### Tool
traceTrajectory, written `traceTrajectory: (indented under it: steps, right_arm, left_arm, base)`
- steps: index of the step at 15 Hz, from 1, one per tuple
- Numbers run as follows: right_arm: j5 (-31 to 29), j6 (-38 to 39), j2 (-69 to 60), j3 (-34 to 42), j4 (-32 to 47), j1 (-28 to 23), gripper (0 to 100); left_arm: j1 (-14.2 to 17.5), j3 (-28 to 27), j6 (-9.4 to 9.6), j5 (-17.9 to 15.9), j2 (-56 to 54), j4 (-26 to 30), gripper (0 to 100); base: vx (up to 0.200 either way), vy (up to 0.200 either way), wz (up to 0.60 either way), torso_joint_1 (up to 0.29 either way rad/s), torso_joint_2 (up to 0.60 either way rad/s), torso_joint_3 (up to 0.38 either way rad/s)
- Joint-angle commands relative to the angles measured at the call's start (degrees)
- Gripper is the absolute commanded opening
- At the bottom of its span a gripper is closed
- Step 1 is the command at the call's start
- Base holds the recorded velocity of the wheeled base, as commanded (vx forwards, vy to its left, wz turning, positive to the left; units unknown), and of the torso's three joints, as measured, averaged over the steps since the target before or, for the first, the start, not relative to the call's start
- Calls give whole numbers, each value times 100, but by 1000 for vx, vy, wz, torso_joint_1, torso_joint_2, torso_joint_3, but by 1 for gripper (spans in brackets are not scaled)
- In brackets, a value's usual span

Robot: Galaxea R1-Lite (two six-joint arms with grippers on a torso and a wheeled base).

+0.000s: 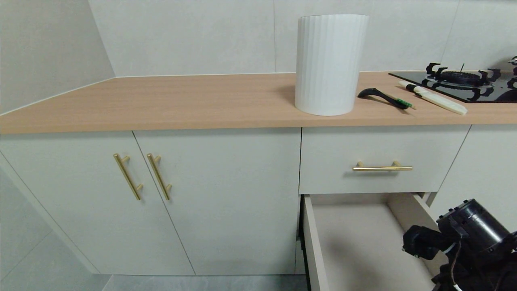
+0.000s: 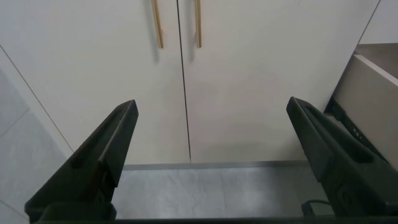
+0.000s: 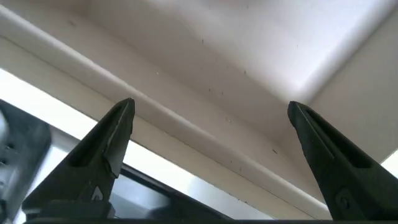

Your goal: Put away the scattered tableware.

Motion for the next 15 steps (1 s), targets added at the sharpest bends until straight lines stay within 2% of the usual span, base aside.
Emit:
traceTrajectory:
  steps: [1,3,4,7,13,15]
  right_arm:
    - [-15,530,-98,-414,-18,-146,100]
    - [-6,1461,-195,-810,-80,-199,100]
    - [3,1681,-265,-933,-247,-339,100]
    - [3,1708,-344,-898,-818,-664,100]
    - [-24,1681,-388,-871,-844,-700,100]
    - [-24,1681,-388,-871,-844,-700,100]
  left_arm:
    - [4,1,2,1,7,0,100]
    - [4,1,2,1,7,0,100]
    - [4,1,2,1,7,0,100]
    - [4,1,2,1,7,0,100]
    - [4,1,2,1,7,0,100]
    - [4,1,2,1,7,0,100]
  base:
    - [0,0,0,0,0,0]
    - [0,0,0,0,0,0]
    - [0,0,0,0,0,0]
    - [0,0,0,0,0,0]
    - [0,0,0,4,-13,-4]
    - [0,0,0,44,-290,-232]
